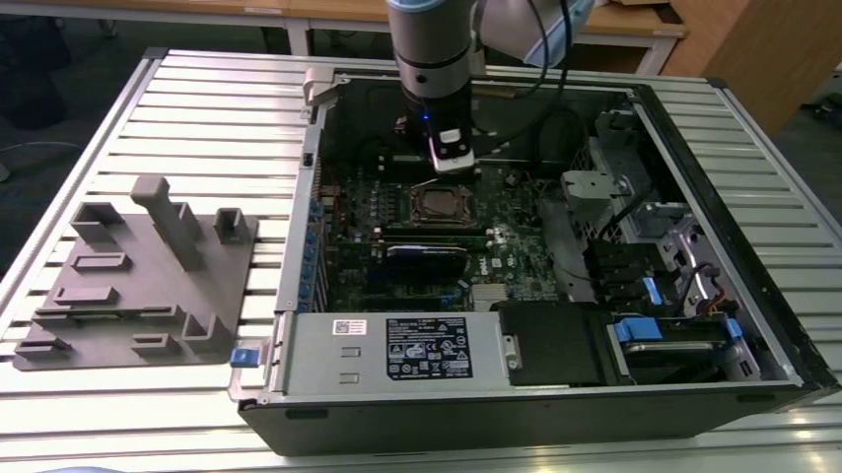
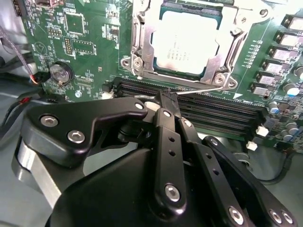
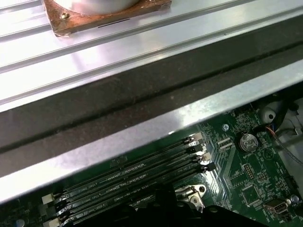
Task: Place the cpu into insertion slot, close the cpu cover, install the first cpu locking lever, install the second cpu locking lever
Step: 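Install the first cpu locking lever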
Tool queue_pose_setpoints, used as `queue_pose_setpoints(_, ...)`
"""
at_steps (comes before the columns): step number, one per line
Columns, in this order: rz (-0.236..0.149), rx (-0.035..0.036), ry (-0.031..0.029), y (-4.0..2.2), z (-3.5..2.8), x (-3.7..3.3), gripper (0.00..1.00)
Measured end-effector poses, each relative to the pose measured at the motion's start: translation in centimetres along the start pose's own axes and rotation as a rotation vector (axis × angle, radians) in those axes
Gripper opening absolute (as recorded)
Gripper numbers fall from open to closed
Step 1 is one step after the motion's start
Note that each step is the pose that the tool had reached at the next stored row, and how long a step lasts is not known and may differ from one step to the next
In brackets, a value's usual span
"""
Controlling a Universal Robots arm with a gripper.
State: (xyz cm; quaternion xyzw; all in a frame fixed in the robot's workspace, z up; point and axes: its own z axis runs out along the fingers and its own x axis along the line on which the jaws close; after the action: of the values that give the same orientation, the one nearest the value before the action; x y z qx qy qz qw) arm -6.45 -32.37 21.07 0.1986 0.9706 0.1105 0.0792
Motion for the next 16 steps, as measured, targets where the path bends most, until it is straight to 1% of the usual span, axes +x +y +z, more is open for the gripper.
queue_pose_setpoints(2,0.013,0.0013,-0.0035,0.0,0.02,0.01,0.11)
queue_pose_setpoints(4,0.032,0.0032,-0.0083,-0.01,0.04,0.01,0.11)
queue_pose_setpoints(6,0.046,0.004,-0.0113,-0.01,0.04,0.01,0.11)
queue_pose_setpoints(8,0.054,0.0039,-0.0127,0.04,0.04,0.03,0.11)
queue_pose_setpoints(14,0.061,0.0025,-0.0137,0.2,0.08,0.11,0.11)
queue_pose_setpoints(16,0.065,0.0009,-0.0142,0.22,0.09,0.14,0.11)
